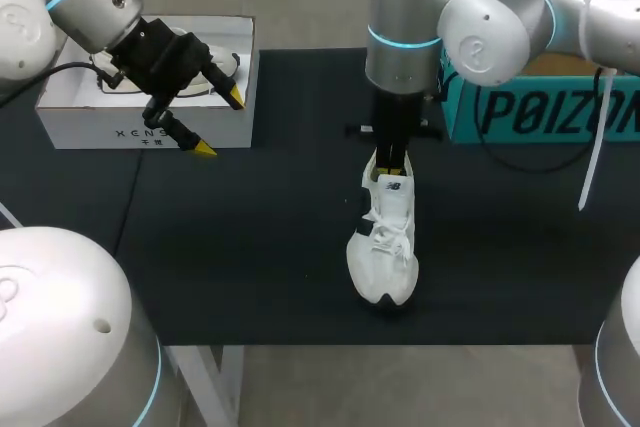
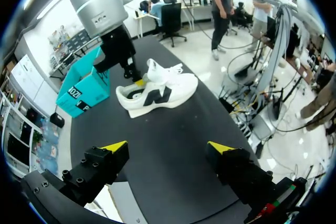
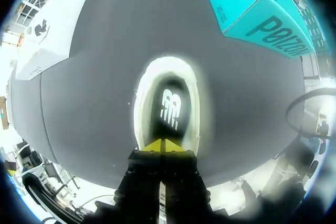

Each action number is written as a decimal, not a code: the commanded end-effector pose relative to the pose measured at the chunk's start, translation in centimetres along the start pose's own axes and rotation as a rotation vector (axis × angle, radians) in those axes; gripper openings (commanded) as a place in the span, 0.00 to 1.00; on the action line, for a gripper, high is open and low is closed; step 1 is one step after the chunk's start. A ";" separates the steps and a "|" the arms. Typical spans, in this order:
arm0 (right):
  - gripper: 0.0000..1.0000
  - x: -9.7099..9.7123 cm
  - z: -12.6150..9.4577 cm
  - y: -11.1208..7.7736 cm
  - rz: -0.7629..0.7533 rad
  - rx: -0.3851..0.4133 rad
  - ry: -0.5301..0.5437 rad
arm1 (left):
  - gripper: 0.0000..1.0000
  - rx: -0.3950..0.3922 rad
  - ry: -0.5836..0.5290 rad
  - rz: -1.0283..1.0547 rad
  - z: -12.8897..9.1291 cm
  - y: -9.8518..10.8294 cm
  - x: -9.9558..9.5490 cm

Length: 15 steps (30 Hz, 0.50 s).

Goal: Take the shoe out of the shoebox, open the shoe tongue, remove and reinsert the insole, then place the shoe into the shoebox

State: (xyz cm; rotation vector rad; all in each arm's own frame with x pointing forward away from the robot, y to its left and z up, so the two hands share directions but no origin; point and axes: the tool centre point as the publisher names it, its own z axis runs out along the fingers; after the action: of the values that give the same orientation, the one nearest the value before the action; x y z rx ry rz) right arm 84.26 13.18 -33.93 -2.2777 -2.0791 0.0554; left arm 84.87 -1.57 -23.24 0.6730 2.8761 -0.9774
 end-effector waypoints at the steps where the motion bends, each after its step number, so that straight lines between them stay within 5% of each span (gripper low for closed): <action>1: 0.00 -0.3 1.3 -0.7 0.008 0.009 0.014 | 1.00 -0.002 0.001 0.000 0.0 0.0 0.0; 12: 0.00 -0.6 2.9 -0.7 0.028 0.040 0.017 | 1.00 -0.002 0.001 0.000 0.0 0.0 0.0; 15: 0.31 -0.3 2.9 -0.5 0.021 0.039 0.026 | 1.00 -0.002 0.001 0.000 0.0 0.0 0.0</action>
State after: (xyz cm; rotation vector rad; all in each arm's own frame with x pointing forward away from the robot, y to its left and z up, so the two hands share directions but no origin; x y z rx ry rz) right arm 83.29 12.74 -36.60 -2.2730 -2.0204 0.0679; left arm 84.87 -1.57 -23.24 0.6730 2.8761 -0.9774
